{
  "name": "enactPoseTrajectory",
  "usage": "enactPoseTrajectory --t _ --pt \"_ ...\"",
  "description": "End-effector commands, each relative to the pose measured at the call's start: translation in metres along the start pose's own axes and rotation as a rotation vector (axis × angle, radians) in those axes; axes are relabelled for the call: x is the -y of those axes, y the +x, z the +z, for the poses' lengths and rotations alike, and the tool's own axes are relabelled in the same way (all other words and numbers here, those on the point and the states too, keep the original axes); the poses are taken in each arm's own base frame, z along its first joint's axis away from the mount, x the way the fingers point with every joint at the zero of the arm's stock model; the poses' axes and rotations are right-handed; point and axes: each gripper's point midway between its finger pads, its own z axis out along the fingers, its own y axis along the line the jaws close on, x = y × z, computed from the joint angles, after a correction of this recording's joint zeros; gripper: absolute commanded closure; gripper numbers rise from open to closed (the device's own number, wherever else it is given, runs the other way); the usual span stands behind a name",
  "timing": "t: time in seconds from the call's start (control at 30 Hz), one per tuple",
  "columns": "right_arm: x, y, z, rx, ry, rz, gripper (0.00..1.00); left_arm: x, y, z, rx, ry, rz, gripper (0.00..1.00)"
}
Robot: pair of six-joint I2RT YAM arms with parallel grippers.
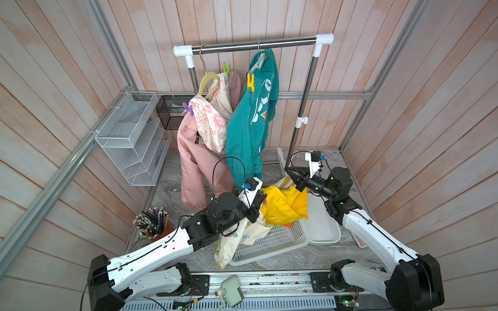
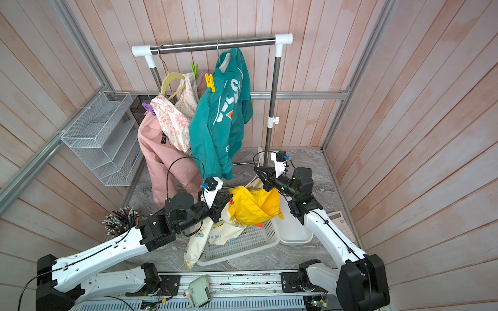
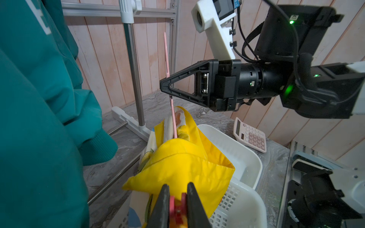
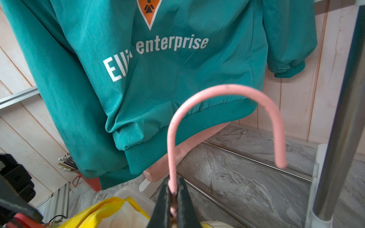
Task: Remove the clothespins securing jackets to the hanger
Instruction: Remove the clothespin from the hanger, then place the clothespin in the storage box.
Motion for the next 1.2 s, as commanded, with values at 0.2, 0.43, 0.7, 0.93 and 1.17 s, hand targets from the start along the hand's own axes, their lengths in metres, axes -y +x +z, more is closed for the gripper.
enactPoseTrajectory --t 0.2,0.43,0.7,0.93,1.17 --pt "0.006 -0.012 0.002 0.021 0.045 -0.005 1.00 0.000 -0.041 -0.013 0.095 -0.002 -0.005 0.91" --pt "0.013 -0.006 0.004 0.012 0.072 0.008 1.00 0.014 -0.062 -0.014 0.121 -0.036 0.103 0.93" --pt "0.024 -0.002 0.006 -0.001 0.113 0.027 1.00 0.075 -0.077 -0.002 0.193 0.084 0.189 0.93" --pt "0.028 0.000 0.006 0.001 0.130 0.057 1.00 0.155 -0.032 0.045 0.202 0.291 0.140 0.92" --pt "0.028 -0.001 0.004 -0.001 0.138 0.066 1.00 0.194 0.013 0.086 0.180 0.399 0.112 0.92"
